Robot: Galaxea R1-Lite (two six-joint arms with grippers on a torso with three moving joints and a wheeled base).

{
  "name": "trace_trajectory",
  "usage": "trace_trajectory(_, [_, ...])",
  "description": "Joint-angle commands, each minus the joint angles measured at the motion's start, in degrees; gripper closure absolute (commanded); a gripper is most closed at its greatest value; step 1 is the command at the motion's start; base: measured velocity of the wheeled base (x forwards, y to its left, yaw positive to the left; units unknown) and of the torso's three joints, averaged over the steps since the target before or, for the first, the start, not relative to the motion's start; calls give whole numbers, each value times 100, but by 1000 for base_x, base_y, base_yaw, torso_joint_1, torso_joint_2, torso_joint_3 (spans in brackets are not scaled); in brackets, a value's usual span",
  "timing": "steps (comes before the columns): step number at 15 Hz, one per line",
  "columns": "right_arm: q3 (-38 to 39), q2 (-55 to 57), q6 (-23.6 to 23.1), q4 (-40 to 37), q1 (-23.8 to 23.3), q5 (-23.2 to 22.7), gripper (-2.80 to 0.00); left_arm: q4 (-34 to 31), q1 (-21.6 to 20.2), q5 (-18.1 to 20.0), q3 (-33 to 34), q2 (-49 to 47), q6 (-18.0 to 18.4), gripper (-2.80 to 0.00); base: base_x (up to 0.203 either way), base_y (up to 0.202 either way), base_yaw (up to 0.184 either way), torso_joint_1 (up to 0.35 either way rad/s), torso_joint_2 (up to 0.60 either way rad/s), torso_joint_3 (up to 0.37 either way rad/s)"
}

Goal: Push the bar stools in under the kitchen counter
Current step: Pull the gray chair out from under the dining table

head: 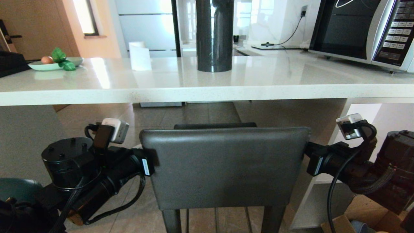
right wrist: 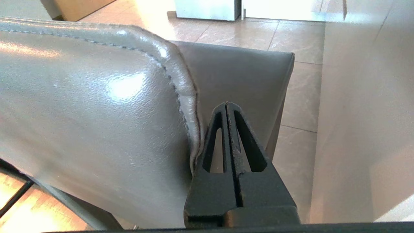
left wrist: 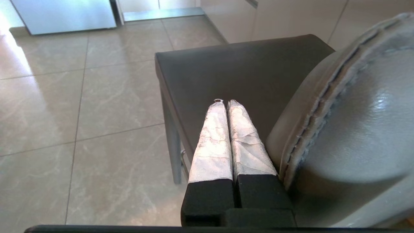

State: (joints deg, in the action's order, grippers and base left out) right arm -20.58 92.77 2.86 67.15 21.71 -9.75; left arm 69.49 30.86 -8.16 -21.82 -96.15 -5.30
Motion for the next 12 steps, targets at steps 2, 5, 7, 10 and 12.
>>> trace_trajectory(2, [44, 4, 4, 27, 240, -12, 0, 56, 43, 33, 20, 2, -7, 0, 0, 0, 0, 0, 0, 0])
trace_trajectory(5, [79, -36, 4, 27, 289, 70, 0, 74, 34, -12, 102, 44, -7, 0, 0, 0, 0, 0, 0, 0])
trace_trajectory(7, [132, -174, 4, 27, 391, 93, 0, 83, 40, -11, 184, 113, -7, 0, 0, 0, 0, 0, 0, 0])
trace_trajectory(10, [204, -303, 12, 27, 650, 395, 0, 83, 43, -11, 231, 123, -7, 0, 0, 0, 0, 0, 0, 0])
trace_trajectory(12, [204, -295, 21, 27, 641, 404, 0, 91, 43, -19, 222, 141, 2, 0, 0, 0, 0, 0, 0, 0])
